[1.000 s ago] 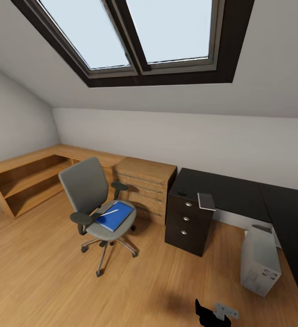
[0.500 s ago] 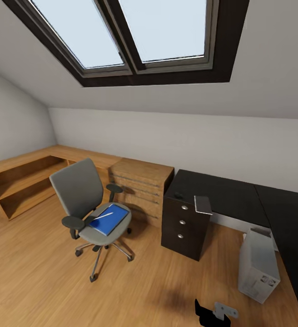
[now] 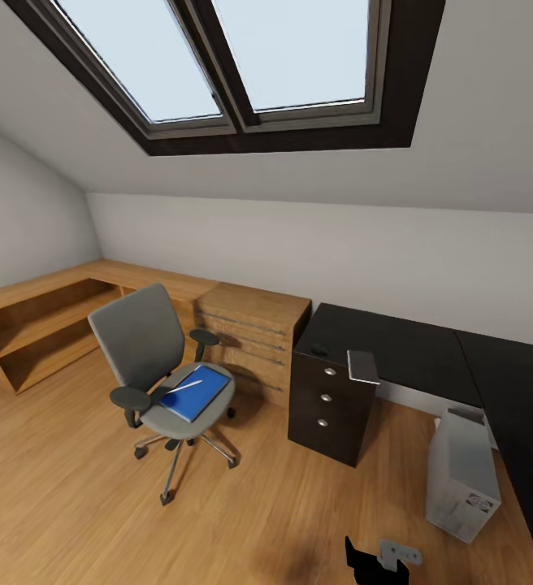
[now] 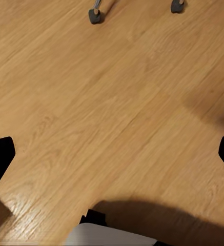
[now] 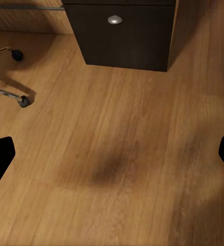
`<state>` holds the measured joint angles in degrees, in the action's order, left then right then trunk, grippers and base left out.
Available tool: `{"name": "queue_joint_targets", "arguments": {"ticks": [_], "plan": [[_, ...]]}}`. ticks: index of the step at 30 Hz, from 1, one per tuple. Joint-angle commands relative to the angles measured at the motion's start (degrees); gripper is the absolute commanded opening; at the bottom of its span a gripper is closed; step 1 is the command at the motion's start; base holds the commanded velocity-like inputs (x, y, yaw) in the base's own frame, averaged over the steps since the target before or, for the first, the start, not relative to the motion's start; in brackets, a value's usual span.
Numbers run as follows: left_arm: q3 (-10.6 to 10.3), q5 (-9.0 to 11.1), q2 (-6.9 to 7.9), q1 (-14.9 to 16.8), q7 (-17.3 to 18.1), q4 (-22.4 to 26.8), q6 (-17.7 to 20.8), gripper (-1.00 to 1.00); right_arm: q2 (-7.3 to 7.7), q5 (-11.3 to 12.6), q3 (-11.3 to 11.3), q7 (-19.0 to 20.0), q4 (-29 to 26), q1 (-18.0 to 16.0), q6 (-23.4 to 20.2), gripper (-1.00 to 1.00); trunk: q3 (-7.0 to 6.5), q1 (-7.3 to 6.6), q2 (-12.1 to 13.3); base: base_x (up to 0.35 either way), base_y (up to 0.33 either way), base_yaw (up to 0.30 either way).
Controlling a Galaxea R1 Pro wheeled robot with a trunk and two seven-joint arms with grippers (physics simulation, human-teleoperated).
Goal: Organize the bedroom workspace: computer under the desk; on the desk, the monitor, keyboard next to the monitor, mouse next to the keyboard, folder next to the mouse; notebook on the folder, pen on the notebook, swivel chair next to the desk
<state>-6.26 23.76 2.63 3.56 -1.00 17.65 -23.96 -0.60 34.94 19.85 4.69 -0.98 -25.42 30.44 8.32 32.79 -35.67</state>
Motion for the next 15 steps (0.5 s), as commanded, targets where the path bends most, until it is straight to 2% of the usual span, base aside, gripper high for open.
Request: {"name": "queue_joint_targets", "arguments": {"ticks": [1, 15], "plan": [[-0.44, 0.52, 0.06, 0.05, -0.11, -0.25, -0.42, 1.00, -0.01, 0.54, 0.10, 0.49, 0.11, -0.06, 0.23, 1.00, 0.09, 0.02, -0.08, 0.000, 0.000, 0.000], [-0.48, 0.34, -0.11, 0.05, 0.03, -2.86, -1.67, 1.00, 0.08, 0.32, 0.10, 0.49, 0.11, -0.06, 0.24, 1.00, 0.09, 0.02, -0.08, 0.000, 0.000, 0.000]]}}
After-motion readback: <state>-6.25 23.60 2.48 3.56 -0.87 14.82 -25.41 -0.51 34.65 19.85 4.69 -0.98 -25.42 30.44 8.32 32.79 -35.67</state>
